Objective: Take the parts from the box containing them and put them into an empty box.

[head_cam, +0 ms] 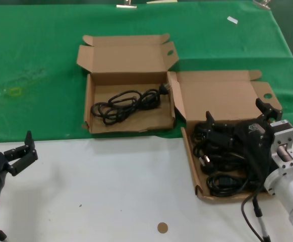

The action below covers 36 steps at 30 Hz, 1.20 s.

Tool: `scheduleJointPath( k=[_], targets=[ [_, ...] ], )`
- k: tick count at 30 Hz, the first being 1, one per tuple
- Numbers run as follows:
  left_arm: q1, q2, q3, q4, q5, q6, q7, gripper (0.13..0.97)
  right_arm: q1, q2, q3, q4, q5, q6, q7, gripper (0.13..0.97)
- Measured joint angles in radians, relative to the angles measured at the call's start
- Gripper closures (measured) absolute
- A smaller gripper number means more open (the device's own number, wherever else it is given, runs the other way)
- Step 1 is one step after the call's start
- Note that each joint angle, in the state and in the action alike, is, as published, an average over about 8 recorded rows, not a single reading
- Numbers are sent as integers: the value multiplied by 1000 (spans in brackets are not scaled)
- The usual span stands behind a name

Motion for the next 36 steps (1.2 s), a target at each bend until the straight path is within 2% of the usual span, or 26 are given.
scheduleJointPath(
  k=[36],
  targets=[
    [0, 0, 0, 0, 0, 0, 0, 132, 0, 0, 0, 0, 0, 0, 0, 129]
  ],
)
